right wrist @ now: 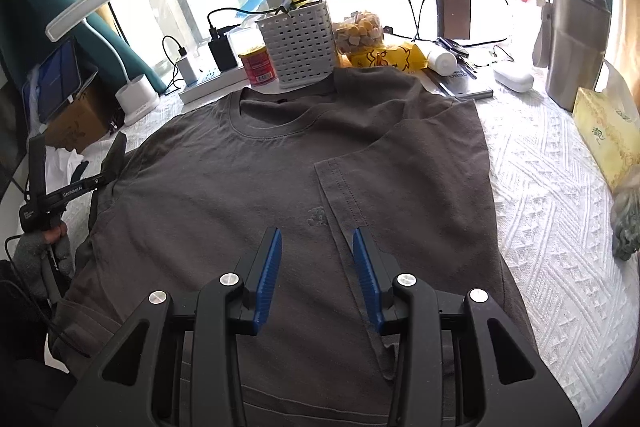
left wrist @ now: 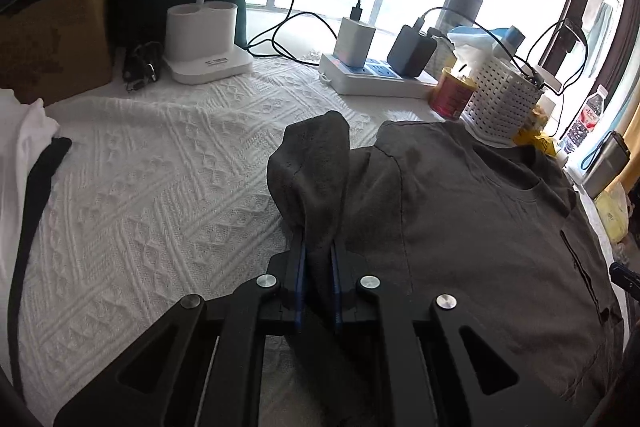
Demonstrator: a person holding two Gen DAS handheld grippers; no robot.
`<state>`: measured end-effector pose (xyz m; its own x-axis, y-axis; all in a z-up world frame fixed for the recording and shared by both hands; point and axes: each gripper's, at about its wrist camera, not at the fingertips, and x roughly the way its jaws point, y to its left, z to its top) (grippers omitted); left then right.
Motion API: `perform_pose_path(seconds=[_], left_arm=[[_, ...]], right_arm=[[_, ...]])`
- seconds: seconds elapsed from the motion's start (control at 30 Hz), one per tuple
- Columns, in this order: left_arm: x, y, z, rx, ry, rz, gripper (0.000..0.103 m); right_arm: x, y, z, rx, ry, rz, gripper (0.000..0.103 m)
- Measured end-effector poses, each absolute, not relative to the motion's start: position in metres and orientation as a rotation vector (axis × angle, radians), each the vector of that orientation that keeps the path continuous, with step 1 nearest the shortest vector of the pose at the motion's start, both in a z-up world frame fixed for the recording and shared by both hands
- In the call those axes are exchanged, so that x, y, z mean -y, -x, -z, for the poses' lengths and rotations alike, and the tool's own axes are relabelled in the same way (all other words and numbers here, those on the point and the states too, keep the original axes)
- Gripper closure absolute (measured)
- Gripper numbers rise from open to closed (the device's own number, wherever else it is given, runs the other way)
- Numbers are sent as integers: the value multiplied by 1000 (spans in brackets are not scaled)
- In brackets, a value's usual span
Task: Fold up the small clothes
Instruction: 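Grasp the opposite side edge of the shirt with the left tool, then fold the grasped side over the middle and open the left tool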
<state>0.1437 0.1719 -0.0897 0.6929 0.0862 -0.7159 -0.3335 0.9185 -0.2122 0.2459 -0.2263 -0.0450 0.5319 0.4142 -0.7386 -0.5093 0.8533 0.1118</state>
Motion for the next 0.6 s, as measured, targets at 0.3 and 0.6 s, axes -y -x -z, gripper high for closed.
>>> perform_pose_path(seconds=[0.3, 0.6], left_arm=[[-136, -157, 63, -756, 194, -223, 94], [-85, -187, 71, -848, 83, -116, 93]], right_arm=[[255, -246, 44, -828, 69, -547, 63], [280, -242, 44, -816, 21, -536, 63]])
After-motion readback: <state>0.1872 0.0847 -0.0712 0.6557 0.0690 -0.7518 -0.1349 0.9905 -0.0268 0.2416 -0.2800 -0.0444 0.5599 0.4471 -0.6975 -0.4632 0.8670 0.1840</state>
